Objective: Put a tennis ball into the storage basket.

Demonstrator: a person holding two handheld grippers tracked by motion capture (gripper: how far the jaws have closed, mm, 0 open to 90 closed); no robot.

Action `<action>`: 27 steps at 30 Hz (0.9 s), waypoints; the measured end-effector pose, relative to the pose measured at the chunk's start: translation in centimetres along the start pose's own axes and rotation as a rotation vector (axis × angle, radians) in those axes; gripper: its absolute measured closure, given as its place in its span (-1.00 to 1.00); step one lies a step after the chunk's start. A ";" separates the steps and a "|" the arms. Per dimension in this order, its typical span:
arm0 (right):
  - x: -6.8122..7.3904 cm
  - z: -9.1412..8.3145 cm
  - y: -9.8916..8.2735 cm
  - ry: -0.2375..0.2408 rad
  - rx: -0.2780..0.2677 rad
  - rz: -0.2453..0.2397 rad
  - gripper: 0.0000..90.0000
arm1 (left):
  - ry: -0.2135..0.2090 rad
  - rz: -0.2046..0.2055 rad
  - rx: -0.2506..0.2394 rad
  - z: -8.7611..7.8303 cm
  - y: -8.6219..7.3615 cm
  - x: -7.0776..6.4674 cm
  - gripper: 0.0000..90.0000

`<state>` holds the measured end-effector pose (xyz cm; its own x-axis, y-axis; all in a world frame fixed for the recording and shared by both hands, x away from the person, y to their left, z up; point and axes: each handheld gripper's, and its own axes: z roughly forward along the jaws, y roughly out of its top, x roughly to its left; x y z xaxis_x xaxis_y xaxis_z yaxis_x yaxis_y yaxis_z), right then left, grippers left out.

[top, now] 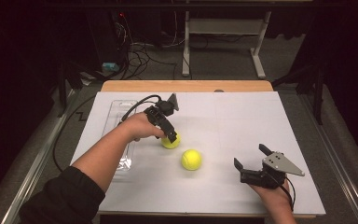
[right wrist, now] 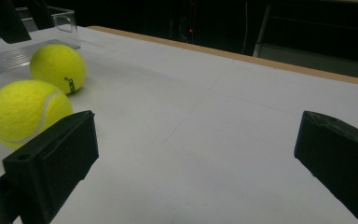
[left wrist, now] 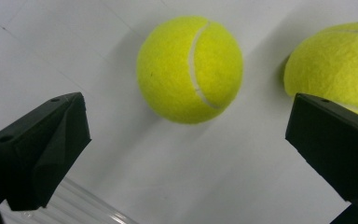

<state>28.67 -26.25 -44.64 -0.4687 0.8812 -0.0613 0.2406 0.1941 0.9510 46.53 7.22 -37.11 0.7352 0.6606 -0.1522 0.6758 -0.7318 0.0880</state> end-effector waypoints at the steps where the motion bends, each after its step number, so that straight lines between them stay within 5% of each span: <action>1: 0.0 0.0 0.0 0.000 0.000 0.001 -1.00 | -0.001 -0.004 0.003 0.1 0.1 0.0 -0.99; 27: 0.0 0.0 -0.1 0.000 0.002 0.004 -1.00 | -0.007 -0.057 0.027 2.6 1.6 0.5 -0.96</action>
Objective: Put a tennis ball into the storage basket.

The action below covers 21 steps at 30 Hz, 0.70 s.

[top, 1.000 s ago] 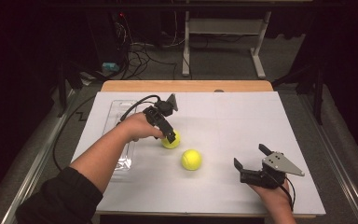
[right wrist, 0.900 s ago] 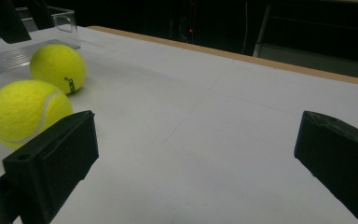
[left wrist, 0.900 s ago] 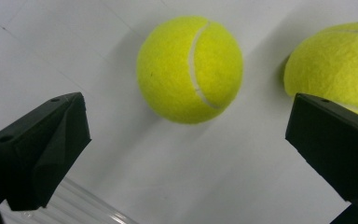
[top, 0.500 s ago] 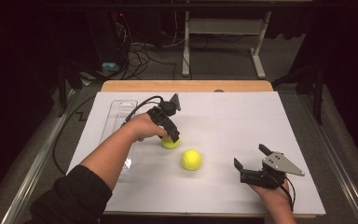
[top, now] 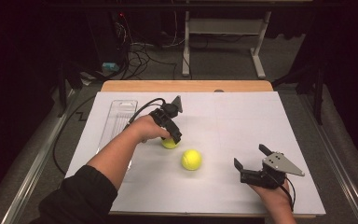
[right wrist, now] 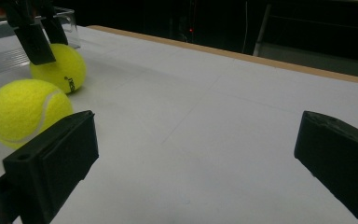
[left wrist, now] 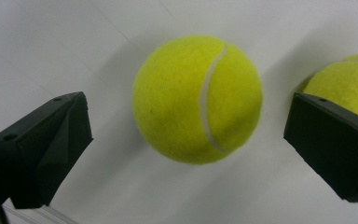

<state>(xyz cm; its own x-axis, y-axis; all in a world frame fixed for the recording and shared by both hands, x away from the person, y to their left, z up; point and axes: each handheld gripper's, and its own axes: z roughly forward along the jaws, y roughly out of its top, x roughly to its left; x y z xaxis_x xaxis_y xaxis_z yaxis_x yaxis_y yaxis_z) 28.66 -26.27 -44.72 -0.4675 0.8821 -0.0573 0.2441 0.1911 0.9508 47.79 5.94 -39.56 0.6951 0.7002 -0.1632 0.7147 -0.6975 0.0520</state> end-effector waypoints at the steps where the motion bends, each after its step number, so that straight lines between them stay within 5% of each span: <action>1: 0.0 0.0 0.0 0.000 0.000 0.001 -1.00 | 0.000 -0.004 -0.003 0.1 0.0 0.0 -0.96; 21: 0.0 -0.1 0.0 -0.005 -0.002 -0.002 -1.00 | -0.003 -0.013 0.009 1.1 0.2 -0.1 -0.68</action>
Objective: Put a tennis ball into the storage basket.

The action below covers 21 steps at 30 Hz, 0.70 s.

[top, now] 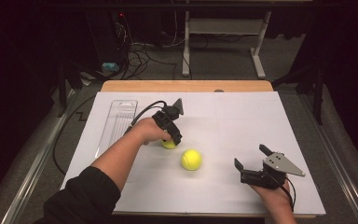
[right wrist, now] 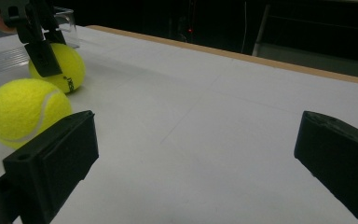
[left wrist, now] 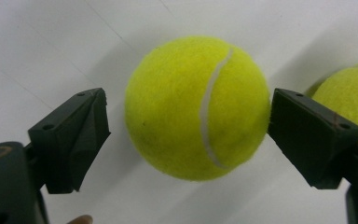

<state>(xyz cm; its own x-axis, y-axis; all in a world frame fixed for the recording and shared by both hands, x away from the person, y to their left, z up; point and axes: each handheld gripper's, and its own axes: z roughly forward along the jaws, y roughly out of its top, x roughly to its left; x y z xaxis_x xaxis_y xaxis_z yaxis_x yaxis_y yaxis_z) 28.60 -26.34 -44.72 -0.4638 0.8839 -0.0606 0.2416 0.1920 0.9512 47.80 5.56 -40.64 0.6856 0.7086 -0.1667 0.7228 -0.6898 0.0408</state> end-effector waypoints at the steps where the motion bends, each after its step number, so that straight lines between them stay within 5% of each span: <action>1: 0.0 0.0 0.0 0.000 0.000 0.000 -1.00 | 0.000 -0.001 -0.001 0.0 0.0 0.0 -0.67; 21: 0.0 -0.1 0.0 0.001 -0.003 -0.002 -1.00 | -0.011 0.006 0.004 0.7 0.0 -0.1 -0.46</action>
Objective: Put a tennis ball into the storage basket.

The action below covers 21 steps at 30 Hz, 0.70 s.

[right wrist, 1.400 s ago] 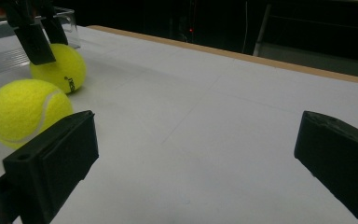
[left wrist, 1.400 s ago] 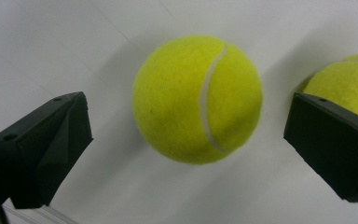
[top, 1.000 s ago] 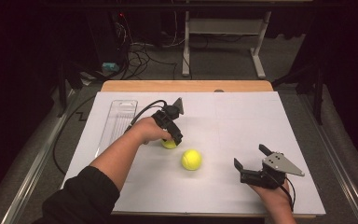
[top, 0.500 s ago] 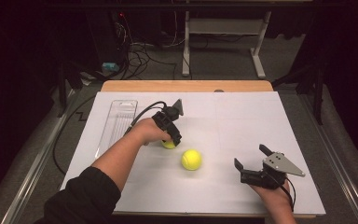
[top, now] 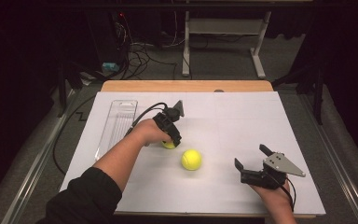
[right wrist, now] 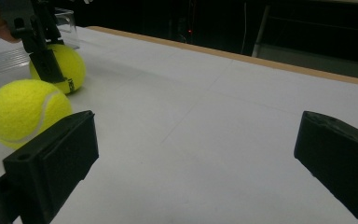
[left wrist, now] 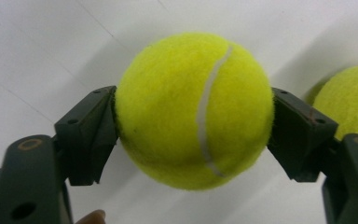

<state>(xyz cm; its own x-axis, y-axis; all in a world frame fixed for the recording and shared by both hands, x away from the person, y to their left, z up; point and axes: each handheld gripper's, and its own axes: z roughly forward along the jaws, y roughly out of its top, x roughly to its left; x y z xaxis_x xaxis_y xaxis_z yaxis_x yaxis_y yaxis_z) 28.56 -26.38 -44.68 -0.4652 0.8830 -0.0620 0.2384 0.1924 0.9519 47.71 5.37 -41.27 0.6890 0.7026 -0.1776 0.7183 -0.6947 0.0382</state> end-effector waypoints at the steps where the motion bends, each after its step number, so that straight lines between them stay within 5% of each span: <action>1: 0.0 0.0 0.0 0.000 0.000 0.000 -1.00 | 0.002 0.002 0.001 0.0 0.0 0.0 -0.43; 21: 0.1 0.1 0.0 0.000 0.001 0.002 -1.00 | 0.000 0.015 -0.002 -0.3 -0.1 -0.2 -0.40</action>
<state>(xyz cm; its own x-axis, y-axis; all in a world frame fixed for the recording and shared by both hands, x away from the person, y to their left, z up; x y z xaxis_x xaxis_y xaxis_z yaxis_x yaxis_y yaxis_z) 28.57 -26.29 -44.73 -0.4647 0.8835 -0.0597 0.2399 0.1905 0.9519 47.52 5.34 -40.91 0.6999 0.6920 -0.1768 0.7079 -0.7050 0.0432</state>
